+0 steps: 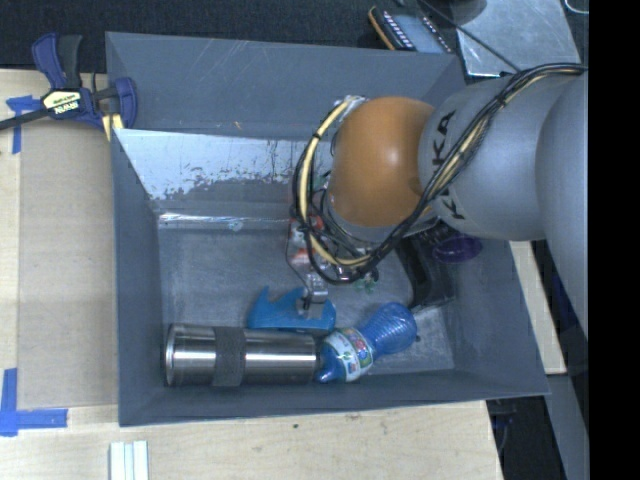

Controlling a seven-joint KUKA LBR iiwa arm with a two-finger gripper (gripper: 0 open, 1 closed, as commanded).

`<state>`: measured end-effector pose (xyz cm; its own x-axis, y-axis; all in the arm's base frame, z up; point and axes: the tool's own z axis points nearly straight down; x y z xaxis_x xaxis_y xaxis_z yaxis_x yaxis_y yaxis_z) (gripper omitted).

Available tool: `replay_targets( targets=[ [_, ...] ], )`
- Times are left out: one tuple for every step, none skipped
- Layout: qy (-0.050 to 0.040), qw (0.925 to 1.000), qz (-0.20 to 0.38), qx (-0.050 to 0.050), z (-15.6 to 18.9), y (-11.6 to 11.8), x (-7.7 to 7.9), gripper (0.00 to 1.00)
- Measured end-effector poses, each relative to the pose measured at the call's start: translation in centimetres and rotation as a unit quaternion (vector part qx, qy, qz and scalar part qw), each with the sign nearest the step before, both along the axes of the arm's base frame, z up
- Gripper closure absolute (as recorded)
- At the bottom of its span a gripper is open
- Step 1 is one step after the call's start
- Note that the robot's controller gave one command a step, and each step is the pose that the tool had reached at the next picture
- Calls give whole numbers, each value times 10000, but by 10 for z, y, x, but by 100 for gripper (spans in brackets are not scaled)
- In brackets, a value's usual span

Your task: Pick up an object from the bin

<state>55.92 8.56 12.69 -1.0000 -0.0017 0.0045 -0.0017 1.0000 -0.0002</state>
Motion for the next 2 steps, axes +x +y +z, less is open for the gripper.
replay_targets(
  targets=[
    [-33,10000,-11,4,4,0,1,0],
    [57,9999,87,34,-45,-11,10,0]
  ],
)
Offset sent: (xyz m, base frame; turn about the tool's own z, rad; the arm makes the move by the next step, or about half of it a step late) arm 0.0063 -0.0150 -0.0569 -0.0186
